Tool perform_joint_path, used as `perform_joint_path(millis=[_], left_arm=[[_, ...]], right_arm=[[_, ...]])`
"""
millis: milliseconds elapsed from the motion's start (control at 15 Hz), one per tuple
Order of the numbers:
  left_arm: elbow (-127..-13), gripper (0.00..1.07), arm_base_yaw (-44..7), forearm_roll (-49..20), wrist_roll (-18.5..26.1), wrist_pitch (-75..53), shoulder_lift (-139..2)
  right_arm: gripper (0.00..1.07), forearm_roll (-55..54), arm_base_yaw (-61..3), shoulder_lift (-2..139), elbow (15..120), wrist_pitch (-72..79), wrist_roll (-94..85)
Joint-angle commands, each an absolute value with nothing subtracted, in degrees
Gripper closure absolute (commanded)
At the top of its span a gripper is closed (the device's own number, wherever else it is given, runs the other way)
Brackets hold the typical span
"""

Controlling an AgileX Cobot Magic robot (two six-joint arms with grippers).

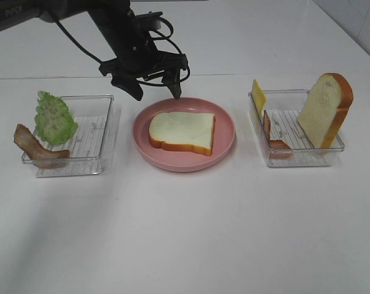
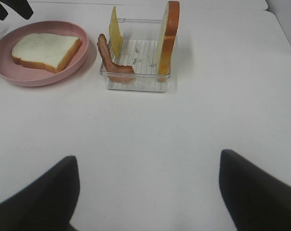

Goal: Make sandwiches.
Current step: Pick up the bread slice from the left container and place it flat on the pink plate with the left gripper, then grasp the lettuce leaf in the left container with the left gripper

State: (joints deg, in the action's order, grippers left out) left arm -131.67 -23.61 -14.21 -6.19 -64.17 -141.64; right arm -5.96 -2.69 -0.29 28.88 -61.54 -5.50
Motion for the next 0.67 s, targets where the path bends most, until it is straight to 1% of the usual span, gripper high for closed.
perform_joint_path(millis=[67,133,200,267,333,467,667], left_arm=[[-136.0,0.27,-23.8,-11.7,-8.7,-68.9,-141.0],[-140.7,0.27,-23.4,-10.8,-9.1,-73.8,-141.0],[-142.2,0.27,-23.4,-10.1,-9.0,-73.8,-140.8],[-143.3,0.27,-23.4,-7.9,-8.9,-73.8,-140.4],[-143.3,0.27,-23.4,-6.0,-8.9,-73.8,-140.0],[-143.3,0.27,-23.0,-4.5,-8.9,-73.8,-139.6],[-143.3,0.27,-21.1,-4.5,-9.2,-73.8,-137.9]], right_arm=[[0.31,-5.8,-2.3,-1.3,28.9,-60.8,-6.0],[0.31,-5.8,-2.3,-1.3,28.9,-60.8,-6.0],[0.31,-5.8,-2.3,-1.3,28.9,-60.8,-6.0],[0.31,-5.8,-2.3,-1.3,28.9,-60.8,-6.0],[0.31,-5.8,-2.3,-1.3,28.9,-60.8,-6.0],[0.31,-5.8,-2.3,-1.3,28.9,-60.8,-6.0],[0.31,-5.8,-2.3,-1.3,28.9,-60.8,-6.0]])
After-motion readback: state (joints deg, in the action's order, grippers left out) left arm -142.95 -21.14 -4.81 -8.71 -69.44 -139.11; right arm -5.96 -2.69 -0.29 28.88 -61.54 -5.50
